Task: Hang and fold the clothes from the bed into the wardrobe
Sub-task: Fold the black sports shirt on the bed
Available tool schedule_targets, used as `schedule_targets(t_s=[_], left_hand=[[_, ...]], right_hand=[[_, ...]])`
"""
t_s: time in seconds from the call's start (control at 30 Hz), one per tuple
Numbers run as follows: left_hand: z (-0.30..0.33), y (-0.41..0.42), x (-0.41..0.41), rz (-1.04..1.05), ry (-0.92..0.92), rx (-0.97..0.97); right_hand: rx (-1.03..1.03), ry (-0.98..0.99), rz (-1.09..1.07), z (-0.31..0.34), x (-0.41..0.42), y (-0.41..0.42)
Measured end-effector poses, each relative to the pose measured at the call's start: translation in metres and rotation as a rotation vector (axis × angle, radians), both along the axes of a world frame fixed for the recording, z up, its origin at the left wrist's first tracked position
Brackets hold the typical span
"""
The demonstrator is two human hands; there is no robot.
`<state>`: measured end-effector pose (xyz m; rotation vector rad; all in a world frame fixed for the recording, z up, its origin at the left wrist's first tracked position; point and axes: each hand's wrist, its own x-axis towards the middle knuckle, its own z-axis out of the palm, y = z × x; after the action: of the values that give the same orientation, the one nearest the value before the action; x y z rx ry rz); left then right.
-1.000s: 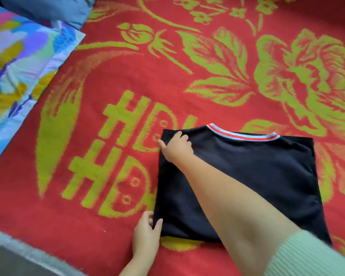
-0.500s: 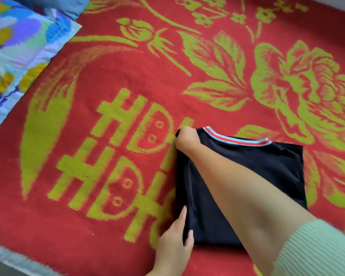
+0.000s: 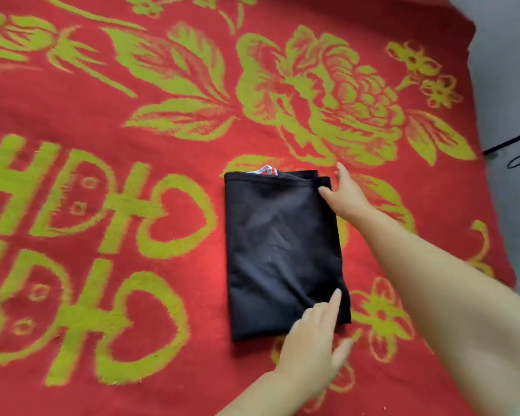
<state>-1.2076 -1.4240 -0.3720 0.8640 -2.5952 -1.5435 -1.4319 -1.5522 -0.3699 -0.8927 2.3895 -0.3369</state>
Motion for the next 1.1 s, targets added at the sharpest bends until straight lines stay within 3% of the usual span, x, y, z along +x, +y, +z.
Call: schedule_targets(t_s=[0.07,0.13,0.2,0.27,0.4,0.53,0.63,0.8,0.87,0.93,1.03,1.1], left_hand=[[-0.014,-0.006,0.029,-0.021,-0.002,-0.246],[-0.030,-0.014,0.060,-0.136,-0.131,-0.426],[-0.049,-0.029,0.084,-0.245,-0.301,-0.529],[-0.063,-0.041,0.093,-0.320,-0.437,-0.588],[-0.084,-0.043,0.086,-0.394,-0.512,-0.695],[-0.096,-0.041,0.077,-0.406,-0.439,-0.784],[-0.094,-0.045,0.074,-0.470,-0.519,-0.776],[-0.069,-0.066,0.088,-0.682,-0.581,-0.562],[-0.046,-0.067,0.102,-0.657,-0.544,-0.311],[-0.021,-0.068,0.113,-0.508,-0.495,0.038],[0.011,-0.097,0.107,-0.307,-0.441,0.378],[0.017,-0.129,0.092,-0.115,-0.405,0.449]], right_hand=[[0.004,0.127,0.244,-0.016,0.017,0.038],[0.094,0.188,0.606,-0.030,0.042,0.089],[0.228,0.217,0.916,-0.043,0.064,0.141],[0.316,0.279,1.078,-0.051,0.075,0.184],[0.353,0.442,0.988,-0.060,0.069,0.214],[0.278,0.451,0.920,-0.079,0.066,0.207],[0.309,0.427,0.870,-0.086,0.062,0.199],[0.416,0.335,1.009,-0.058,0.073,0.193],[0.500,0.256,1.161,-0.036,0.087,0.204],[0.502,0.072,1.202,-0.011,0.095,0.213],[0.377,-0.382,0.917,0.028,0.077,0.190],[0.296,-0.374,0.768,0.037,0.051,0.158]])
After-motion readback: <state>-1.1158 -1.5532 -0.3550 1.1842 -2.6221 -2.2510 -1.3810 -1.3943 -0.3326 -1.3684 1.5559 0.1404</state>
